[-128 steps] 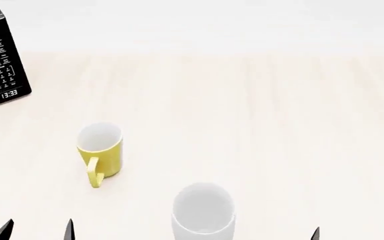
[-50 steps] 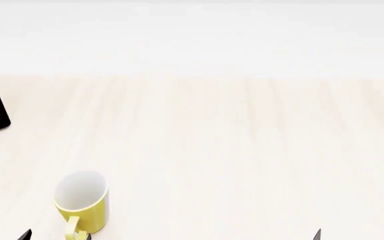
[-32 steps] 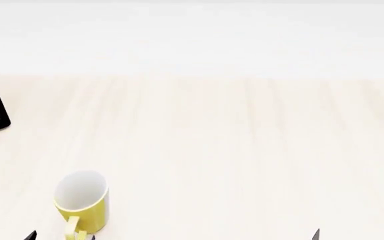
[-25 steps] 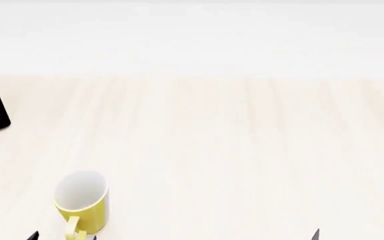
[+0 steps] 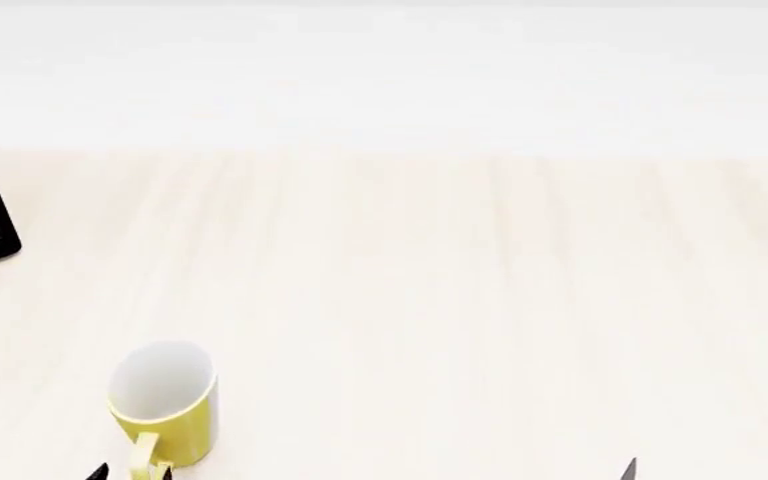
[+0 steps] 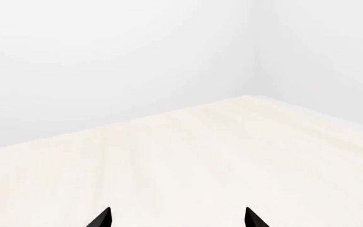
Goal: Put the yellow and white mug to the front of the white mug.
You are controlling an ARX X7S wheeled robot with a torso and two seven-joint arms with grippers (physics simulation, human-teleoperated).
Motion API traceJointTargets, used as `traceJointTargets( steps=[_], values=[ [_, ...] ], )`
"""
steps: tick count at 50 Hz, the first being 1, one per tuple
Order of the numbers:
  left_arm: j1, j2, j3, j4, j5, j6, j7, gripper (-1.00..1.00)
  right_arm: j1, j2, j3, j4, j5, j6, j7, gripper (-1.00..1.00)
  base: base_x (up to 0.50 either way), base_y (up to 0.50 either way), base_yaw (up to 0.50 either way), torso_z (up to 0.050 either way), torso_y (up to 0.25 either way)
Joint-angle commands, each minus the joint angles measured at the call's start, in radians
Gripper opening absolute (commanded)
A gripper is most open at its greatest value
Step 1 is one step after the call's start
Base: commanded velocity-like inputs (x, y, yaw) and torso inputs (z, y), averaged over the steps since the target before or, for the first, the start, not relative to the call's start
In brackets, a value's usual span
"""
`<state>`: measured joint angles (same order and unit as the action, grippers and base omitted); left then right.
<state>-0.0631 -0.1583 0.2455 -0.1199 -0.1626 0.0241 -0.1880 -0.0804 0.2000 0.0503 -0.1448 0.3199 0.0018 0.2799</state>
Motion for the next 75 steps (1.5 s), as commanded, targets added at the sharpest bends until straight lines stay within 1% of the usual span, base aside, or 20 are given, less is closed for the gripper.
traceJointTargets(
  steps=[1,9,35,38,41,46,50,58,64,66,74,75],
  values=[
    [0.010,-0.005,-0.001,0.017,-0.026,0.029,0.007,-1.00,0.004,0.004,-0.008,0.010,0.003,-0.003,0.003,1.00,0.00,0.00,0.00,0.000,0.000],
    [0.015,-0.010,-0.001,0.018,-0.045,0.046,0.017,-1.00,0.003,0.007,-0.011,0.009,0.005,-0.005,0.006,1.00,0.00,0.00,0.00,0.000,0.000],
    [0.010,-0.032,0.004,0.022,-0.101,0.037,0.045,-1.00,-0.003,0.018,-0.015,-0.003,0.018,-0.007,0.020,1.00,0.00,0.00,0.00,0.000,0.000],
    [0.035,-0.047,0.009,0.070,-0.107,0.077,0.065,-1.00,-0.003,0.019,-0.017,-0.003,0.017,-0.007,0.023,1.00,0.00,0.00,0.00,0.000,0.000],
    [0.066,-0.059,0.006,0.130,-0.107,0.098,0.060,-1.00,-0.003,0.020,-0.019,-0.004,0.017,-0.008,0.024,1.00,0.00,0.00,0.00,0.000,0.000],
    [0.111,-0.082,-0.002,0.237,-0.110,0.079,0.034,-1.00,-0.003,0.022,-0.021,-0.003,0.019,-0.009,0.025,1.00,0.00,0.00,0.00,0.000,0.000],
    [0.127,-0.095,-0.005,0.273,-0.111,0.085,0.030,-1.00,-0.005,0.023,-0.022,-0.005,0.020,-0.010,0.028,1.00,0.00,0.00,0.00,0.000,0.000],
    [0.130,-0.099,0.000,0.279,-0.122,0.091,0.038,-1.00,-0.005,0.026,-0.024,-0.008,0.023,-0.011,0.031,1.00,0.00,0.00,0.00,0.000,0.000],
    [0.111,-0.098,0.005,0.250,-0.122,0.095,0.044,-1.00,-0.005,0.028,-0.024,-0.006,0.027,-0.013,0.033,1.00,0.00,0.00,0.00,0.000,0.002],
    [0.103,-0.102,0.016,0.236,-0.141,0.099,0.073,-1.00,-0.005,0.029,-0.026,-0.005,0.027,-0.013,0.034,1.00,0.00,0.00,0.00,0.000,0.000],
    [0.060,-0.096,0.037,0.184,-0.142,0.114,0.106,-1.00,-0.009,0.033,-0.024,-0.007,0.032,-0.017,0.037,1.00,0.00,0.00,0.00,0.000,0.000],
    [0.043,-0.105,0.044,0.188,-0.167,0.100,0.136,-1.00,-0.010,0.033,-0.024,-0.008,0.034,-0.016,0.037,1.00,0.00,0.00,0.00,0.000,0.000]
  ],
)
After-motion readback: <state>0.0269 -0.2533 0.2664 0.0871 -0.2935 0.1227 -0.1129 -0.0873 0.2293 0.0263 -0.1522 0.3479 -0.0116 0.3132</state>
